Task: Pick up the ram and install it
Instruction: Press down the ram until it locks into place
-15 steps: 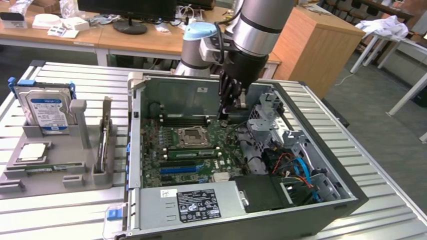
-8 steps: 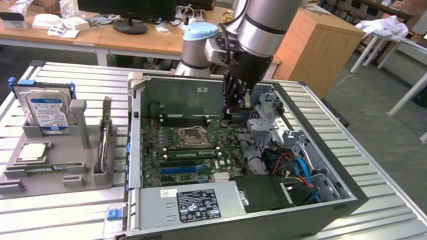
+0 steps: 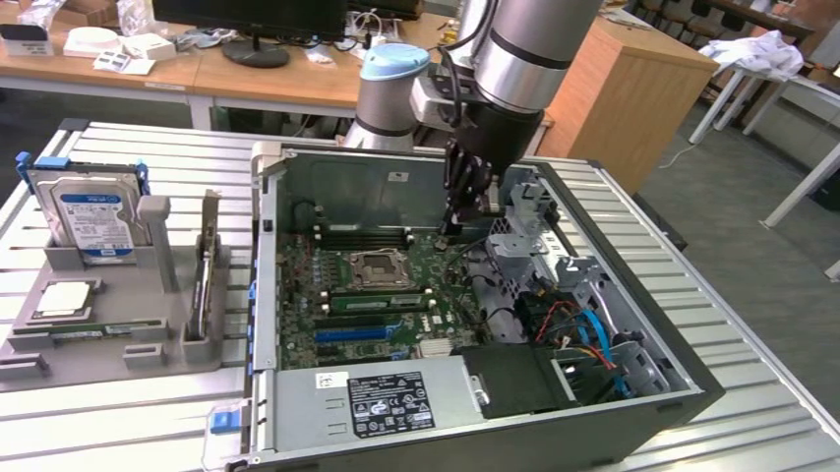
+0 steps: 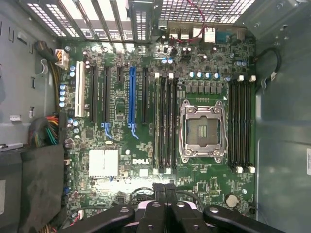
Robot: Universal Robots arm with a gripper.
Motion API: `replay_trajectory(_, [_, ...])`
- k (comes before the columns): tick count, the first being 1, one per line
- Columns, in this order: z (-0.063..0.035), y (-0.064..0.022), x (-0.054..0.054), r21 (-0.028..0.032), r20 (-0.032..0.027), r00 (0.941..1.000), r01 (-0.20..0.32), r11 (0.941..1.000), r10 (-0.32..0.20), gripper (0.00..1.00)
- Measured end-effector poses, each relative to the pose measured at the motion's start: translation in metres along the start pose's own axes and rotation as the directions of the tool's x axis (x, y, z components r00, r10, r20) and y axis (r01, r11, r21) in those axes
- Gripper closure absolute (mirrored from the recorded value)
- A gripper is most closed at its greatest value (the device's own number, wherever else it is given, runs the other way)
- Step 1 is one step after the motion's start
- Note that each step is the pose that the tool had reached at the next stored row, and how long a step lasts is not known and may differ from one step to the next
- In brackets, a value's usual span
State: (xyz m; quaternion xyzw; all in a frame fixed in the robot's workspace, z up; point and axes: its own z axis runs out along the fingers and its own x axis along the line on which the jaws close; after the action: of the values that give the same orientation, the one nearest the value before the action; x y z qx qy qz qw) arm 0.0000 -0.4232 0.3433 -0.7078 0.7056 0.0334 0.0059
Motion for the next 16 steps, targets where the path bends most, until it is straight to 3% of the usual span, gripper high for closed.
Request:
replay_trajectory(6, [0.0013,-0.0001,0.0,0.0002,0.0003,1.0,0.0,1.0,0.0,0.89])
replay_trajectory(16, [0.0183,-0.0007,0.001,0.0,0.0,1.0,0.0,1.0,0.0,0.89])
